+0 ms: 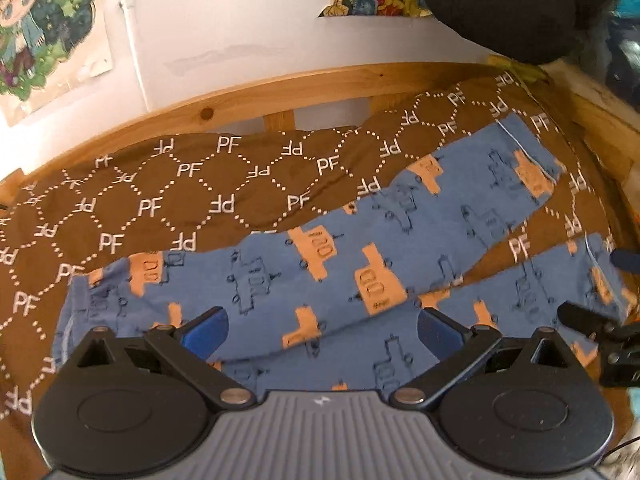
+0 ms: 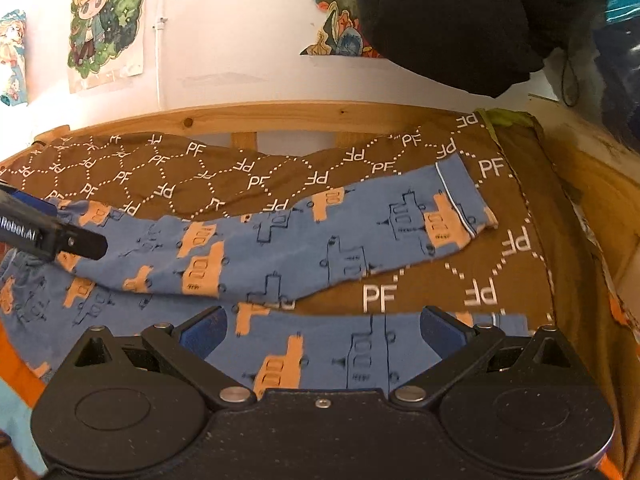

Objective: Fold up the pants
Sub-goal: 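Move both tools toward the pant leg cuffs at the bed's headboard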

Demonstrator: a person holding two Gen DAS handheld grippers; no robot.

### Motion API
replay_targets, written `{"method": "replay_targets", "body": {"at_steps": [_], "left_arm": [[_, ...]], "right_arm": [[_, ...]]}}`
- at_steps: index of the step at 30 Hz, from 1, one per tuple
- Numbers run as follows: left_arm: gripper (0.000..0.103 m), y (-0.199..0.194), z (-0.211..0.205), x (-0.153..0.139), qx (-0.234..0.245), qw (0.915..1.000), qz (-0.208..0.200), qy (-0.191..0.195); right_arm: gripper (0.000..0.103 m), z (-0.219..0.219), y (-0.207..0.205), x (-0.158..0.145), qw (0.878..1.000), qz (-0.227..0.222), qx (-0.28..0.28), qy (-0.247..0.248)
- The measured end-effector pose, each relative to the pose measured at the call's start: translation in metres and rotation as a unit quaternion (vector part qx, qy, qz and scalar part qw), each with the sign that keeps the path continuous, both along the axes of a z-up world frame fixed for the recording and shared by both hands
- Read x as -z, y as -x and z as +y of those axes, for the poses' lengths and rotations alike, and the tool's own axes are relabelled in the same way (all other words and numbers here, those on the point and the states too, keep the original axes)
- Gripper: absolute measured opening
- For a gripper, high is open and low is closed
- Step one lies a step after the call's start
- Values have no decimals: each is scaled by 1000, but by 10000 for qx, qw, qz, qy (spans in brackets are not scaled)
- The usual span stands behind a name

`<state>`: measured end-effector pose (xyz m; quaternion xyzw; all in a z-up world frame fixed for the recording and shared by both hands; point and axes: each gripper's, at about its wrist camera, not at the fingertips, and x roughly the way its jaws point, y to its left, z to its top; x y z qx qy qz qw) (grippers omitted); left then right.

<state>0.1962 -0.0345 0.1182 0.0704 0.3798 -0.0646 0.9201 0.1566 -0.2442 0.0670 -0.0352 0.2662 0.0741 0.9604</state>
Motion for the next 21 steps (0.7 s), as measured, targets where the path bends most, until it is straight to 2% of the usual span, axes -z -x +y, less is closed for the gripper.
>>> {"method": "replay_targets", "body": {"at_steps": [3,6,8,10,13,15,17,21], "left_arm": [[103,-23,2,-1,-90,9996,-5,277],[103,-42,7,5,-123,9992,-33,388],[103,-55,14,8,62,9990,-108,430],[103,-66,21,11,362,9985,-257,312],[103,-82,27,15,684,9963,-483,-196],[103,-93,33,21,930,9927,-563,-525],[103,-103,38,25,1208,9883,-555,-748],[103,-115,52,36,1653,9803,-446,-985]], "right_arm": [[102,-4,-22,-1,9999,-4,-134,2],[102,-6,-46,-1,9992,-63,-369,163],[102,-5,-62,-1,9973,-106,-644,335],[102,-3,-78,0,9946,-124,-867,563],[102,2,-103,-1,9887,-203,-1227,834],[102,7,-121,-5,9805,-316,-1683,967],[102,14,-143,-9,9663,-379,-2253,1183],[102,32,-195,-10,9352,-31,-3203,1512]]}}
